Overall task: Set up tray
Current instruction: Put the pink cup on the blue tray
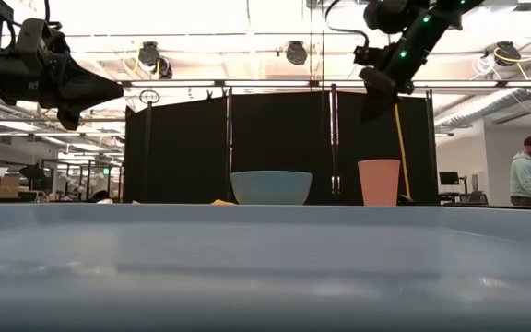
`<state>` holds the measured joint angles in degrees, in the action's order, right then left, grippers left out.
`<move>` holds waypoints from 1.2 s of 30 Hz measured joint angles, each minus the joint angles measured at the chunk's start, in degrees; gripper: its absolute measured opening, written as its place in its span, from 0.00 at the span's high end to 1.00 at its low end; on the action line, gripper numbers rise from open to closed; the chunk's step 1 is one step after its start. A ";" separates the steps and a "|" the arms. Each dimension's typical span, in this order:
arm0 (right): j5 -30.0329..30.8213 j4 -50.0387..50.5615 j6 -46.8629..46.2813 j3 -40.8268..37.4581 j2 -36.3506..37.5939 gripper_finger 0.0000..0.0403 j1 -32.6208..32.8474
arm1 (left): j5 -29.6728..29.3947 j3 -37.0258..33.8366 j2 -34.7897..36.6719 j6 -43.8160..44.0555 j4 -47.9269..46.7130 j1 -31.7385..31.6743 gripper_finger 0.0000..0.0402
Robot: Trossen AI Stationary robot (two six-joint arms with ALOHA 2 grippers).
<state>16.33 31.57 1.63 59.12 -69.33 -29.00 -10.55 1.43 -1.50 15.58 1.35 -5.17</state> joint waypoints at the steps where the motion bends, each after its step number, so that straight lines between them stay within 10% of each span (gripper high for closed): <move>1: -0.07 0.65 0.02 0.39 -0.61 0.72 -0.43 | 0.00 0.00 0.00 0.62 -0.15 0.00 0.88; 13: -1.79 6.14 -2.58 0.45 -6.97 0.50 -0.90 | 0.19 0.07 0.00 3.20 -0.88 0.00 0.88; 36: -2.98 4.18 0.76 0.48 -14.19 0.54 -4.41 | 0.46 0.09 0.00 3.54 -1.23 0.02 0.88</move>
<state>13.34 35.75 2.40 59.59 -83.53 -33.41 -10.08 1.52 -1.50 19.13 0.12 -5.15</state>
